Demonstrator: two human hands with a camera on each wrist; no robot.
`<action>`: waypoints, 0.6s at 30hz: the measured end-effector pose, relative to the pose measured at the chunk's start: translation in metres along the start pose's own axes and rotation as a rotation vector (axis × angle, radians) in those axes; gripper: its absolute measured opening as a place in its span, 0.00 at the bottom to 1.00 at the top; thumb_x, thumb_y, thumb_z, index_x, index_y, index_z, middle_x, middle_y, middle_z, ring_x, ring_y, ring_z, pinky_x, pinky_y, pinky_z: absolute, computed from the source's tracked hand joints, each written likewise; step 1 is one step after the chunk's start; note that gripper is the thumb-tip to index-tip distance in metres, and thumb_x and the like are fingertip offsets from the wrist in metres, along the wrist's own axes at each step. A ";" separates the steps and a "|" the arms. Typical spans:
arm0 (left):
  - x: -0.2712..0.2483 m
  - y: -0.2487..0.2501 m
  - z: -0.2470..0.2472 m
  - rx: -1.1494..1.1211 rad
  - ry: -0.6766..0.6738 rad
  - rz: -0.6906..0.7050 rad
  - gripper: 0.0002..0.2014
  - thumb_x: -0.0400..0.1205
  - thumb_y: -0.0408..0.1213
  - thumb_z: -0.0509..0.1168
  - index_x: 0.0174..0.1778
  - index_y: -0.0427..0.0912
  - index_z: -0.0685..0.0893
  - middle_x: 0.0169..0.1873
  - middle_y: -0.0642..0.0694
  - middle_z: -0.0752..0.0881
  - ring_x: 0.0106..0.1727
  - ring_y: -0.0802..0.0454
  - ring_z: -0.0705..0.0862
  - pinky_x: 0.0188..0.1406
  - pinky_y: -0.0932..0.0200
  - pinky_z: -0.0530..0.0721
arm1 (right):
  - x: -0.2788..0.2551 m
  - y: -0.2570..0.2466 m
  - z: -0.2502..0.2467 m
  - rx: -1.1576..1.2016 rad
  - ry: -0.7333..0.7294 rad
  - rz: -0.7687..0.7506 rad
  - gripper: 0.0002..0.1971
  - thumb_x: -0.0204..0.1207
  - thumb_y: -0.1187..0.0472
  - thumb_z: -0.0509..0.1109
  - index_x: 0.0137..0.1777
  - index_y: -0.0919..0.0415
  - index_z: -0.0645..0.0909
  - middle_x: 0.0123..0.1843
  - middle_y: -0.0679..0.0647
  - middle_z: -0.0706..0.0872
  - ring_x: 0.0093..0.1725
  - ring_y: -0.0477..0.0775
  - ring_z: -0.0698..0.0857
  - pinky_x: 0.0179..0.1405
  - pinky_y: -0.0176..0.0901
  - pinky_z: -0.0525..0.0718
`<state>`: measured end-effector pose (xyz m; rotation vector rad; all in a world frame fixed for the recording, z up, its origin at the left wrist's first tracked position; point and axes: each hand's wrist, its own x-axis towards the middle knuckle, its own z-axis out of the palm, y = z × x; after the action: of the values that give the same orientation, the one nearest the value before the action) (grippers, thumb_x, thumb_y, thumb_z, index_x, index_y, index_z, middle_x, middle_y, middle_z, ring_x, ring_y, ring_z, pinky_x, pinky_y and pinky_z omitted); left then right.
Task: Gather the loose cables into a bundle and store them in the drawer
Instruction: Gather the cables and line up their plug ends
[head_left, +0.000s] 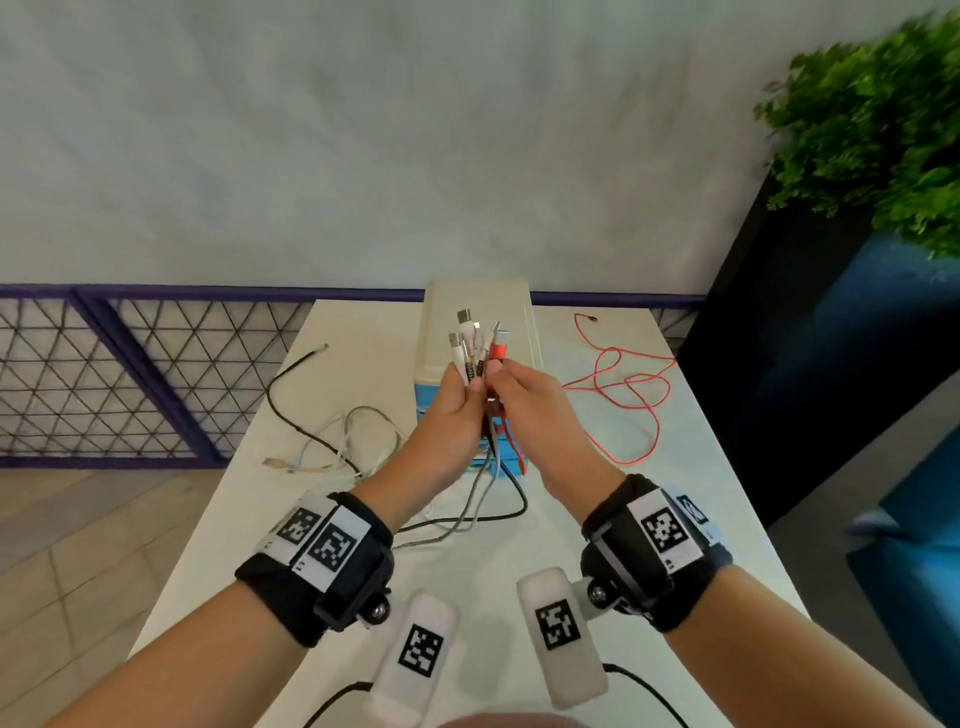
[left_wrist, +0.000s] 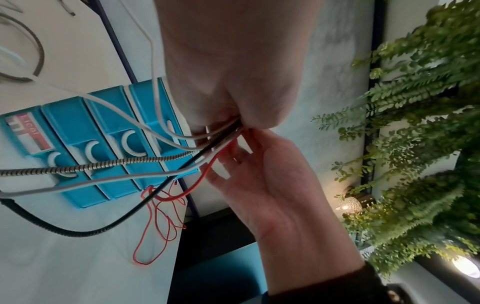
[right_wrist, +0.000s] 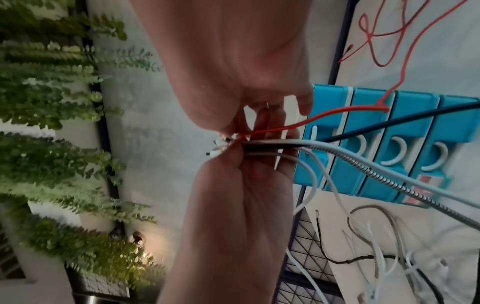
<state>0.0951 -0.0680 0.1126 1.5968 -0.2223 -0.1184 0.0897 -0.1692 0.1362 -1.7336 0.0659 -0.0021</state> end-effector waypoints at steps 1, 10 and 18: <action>-0.001 0.001 -0.001 0.004 0.007 0.008 0.12 0.89 0.42 0.48 0.66 0.57 0.68 0.52 0.51 0.84 0.53 0.59 0.85 0.54 0.60 0.84 | -0.001 -0.001 0.004 -0.031 0.003 -0.002 0.17 0.87 0.58 0.57 0.54 0.70 0.84 0.47 0.68 0.87 0.47 0.64 0.86 0.52 0.53 0.87; 0.000 -0.002 -0.007 -0.067 0.016 -0.060 0.09 0.88 0.43 0.50 0.55 0.46 0.73 0.35 0.46 0.76 0.34 0.53 0.77 0.41 0.52 0.81 | 0.001 -0.006 0.003 -0.008 -0.044 0.053 0.18 0.86 0.57 0.59 0.33 0.58 0.78 0.24 0.52 0.76 0.25 0.49 0.76 0.25 0.36 0.79; -0.011 0.011 -0.006 -0.109 -0.220 -0.137 0.11 0.89 0.36 0.46 0.51 0.40 0.74 0.32 0.43 0.73 0.33 0.52 0.75 0.36 0.59 0.77 | 0.003 -0.003 -0.006 0.028 -0.336 0.025 0.20 0.84 0.44 0.60 0.56 0.55 0.88 0.57 0.69 0.87 0.21 0.45 0.71 0.21 0.39 0.77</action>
<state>0.0849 -0.0598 0.1235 1.4893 -0.2717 -0.4070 0.0926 -0.1746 0.1404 -1.6842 -0.1592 0.3045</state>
